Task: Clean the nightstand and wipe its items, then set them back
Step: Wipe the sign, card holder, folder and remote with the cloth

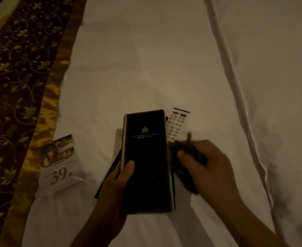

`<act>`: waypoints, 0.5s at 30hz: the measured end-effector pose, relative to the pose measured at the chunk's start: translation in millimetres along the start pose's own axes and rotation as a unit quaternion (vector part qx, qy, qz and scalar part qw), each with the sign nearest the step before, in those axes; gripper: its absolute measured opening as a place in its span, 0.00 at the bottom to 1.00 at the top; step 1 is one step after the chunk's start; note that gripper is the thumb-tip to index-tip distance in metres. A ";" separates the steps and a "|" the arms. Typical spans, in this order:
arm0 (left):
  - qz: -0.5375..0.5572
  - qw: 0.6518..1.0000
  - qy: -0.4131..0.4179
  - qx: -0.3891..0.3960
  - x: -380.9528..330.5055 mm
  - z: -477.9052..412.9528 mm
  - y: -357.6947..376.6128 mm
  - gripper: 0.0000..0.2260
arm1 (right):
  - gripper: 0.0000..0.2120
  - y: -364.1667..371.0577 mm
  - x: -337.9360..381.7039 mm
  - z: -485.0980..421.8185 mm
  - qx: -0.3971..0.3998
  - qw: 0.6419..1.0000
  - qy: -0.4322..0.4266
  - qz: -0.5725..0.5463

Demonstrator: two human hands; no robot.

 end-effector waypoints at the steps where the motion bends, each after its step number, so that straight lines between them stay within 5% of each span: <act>1: 0.008 1.000 -0.012 0.012 3.7 1.5 -0.1 0.26 | 0.07 -8.9 -4.7 -12.5 -0.026 1.000 0.013 0.006; 6: -0.020 0.997 -0.050 0.046 18.2 7.8 6.8 0.30 | 0.07 -26.4 -9.3 -59.5 -0.058 0.997 0.039 0.032; 10: -0.003 0.997 -0.066 0.046 22.1 6.5 11.8 0.32 | 0.07 -28.1 -18.3 -50.7 -0.032 0.988 0.095 -0.121; 15: 0.113 0.984 -0.087 0.103 23.4 10.2 25.8 0.28 | 0.13 21.0 -34.2 20.8 0.103 0.870 0.263 -0.405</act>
Point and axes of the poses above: each hand's wrist, its own z-axis away from the middle knuckle, its own y-axis out of the palm, x = y × z, the point moved 9 cm from there along -z, towards the middle knuckle, and after that the axes turned 2 degrees about x, right-handed, at the moved point
